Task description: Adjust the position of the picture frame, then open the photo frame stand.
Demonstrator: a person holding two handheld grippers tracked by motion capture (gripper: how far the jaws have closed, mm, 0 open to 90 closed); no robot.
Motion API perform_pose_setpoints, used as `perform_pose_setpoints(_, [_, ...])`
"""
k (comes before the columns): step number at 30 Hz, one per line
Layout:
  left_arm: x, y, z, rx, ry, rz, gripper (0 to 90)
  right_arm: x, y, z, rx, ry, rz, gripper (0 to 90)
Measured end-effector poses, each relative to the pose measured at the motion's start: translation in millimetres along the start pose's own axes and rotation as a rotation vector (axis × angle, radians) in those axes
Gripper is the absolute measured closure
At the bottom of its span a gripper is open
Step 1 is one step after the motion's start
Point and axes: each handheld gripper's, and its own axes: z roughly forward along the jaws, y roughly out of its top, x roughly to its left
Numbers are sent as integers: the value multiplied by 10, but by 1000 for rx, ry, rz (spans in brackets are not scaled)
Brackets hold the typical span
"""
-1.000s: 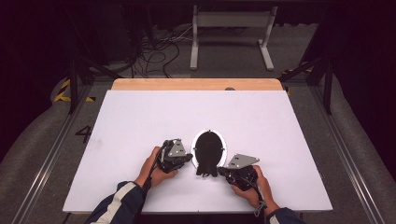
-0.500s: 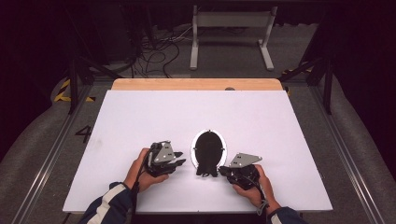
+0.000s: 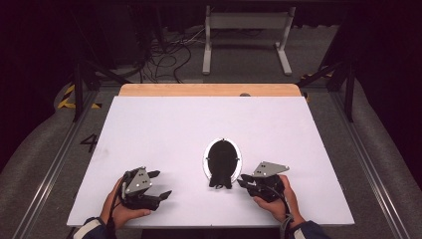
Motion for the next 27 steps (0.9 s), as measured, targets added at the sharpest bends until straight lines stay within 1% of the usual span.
perform_pose_setpoints(2, [40,-56,-45,-7,7,-16,215,6,1,-9,8,7,0,730])
perform_pose_setpoints(4, [83,-124,-96,-6,21,-48,206,10,1,-23,14,17,5,720])
perform_pose_setpoints(5, [93,-143,-108,-5,22,-57,198,11,1,-31,15,24,6,715])
perform_pose_setpoints(6, [104,-169,-130,-4,29,-63,197,12,1,-36,17,29,7,710])
perform_pose_setpoints(8, [112,-189,-144,-2,35,-65,196,15,-3,-43,20,30,8,704])
perform_pose_setpoints(9, [126,-211,-159,2,37,-65,196,15,-9,-47,19,38,10,701])
perform_pose_setpoints(11, [159,-250,-180,8,45,-80,194,20,-23,-30,34,48,14,695])
perform_pose_setpoints(12, [159,-250,-180,8,45,-80,190,20,-23,-21,38,56,14,688])
perform_pose_setpoints(13, [172,-265,-188,5,46,-92,189,29,-22,-11,50,63,14,682])
perform_pose_setpoints(15, [175,-264,-187,8,48,-91,188,38,-23,-6,53,66,15,675])
perform_pose_setpoints(17, [167,-259,-175,9,45,-99,188,58,-37,4,64,84,14,669])
perform_pose_setpoints(19, [158,-240,-156,9,45,-88,188,78,-53,9,72,90,12,666])
perform_pose_setpoints(20, [157,-235,-145,12,42,-90,188,91,-54,21,80,97,23,663])
perform_pose_setpoints(22, [157,-231,-135,17,42,-86,185,102,-47,34,83,101,26,660])
perform_pose_setpoints(24, [147,-228,-117,25,39,-81,184,119,-46,48,92,102,15,656])
perform_pose_setpoints(27, [144,-234,-109,31,42,-81,184,121,-44,63,99,109,16,652])
